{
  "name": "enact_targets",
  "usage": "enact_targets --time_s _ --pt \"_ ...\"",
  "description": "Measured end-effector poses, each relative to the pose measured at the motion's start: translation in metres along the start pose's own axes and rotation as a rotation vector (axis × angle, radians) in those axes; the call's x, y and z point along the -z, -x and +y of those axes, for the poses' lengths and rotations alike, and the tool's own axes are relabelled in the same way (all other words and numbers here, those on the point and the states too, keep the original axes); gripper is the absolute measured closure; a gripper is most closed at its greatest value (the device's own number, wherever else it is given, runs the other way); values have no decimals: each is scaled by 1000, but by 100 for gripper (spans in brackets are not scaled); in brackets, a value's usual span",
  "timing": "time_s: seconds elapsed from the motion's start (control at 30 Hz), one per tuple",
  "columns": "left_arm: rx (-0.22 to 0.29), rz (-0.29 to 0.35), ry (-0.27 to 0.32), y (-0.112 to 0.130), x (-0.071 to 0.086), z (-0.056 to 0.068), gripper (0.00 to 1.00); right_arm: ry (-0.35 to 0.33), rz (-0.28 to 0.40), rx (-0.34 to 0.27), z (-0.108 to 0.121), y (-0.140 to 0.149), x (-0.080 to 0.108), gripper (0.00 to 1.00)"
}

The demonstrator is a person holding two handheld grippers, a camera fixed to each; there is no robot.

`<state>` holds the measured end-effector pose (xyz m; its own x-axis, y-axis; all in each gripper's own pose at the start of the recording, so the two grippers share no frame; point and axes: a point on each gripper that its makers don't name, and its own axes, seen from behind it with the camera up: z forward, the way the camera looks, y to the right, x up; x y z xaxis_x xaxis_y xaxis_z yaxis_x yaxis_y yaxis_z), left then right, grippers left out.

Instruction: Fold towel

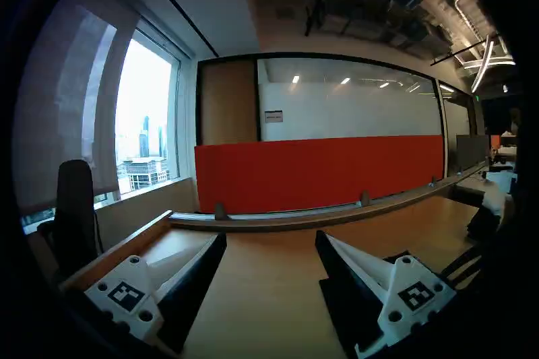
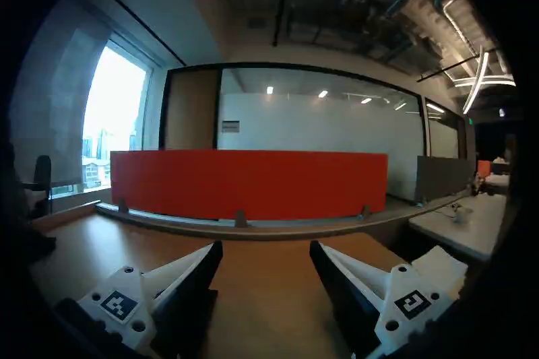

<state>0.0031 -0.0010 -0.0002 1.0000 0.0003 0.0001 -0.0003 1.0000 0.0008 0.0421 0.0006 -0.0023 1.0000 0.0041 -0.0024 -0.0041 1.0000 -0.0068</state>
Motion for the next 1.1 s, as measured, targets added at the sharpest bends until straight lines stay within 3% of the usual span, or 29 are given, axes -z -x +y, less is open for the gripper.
enact_targets --time_s 0.27,0.57,0.77,1.1 --pt "10 -2 -9 -37 4 -8 2 12 9 -14 3 -43 4 0" --pt "5 -47 28 -39 5 1 2 -10 -33 12 0 -49 3 0" --pt "-20 -95 87 -33 4 15 2 -80 -94 65 -13 -39 3 0" --pt "-70 -178 208 -16 11 38 2 -262 -189 152 -43 -22 14 0"
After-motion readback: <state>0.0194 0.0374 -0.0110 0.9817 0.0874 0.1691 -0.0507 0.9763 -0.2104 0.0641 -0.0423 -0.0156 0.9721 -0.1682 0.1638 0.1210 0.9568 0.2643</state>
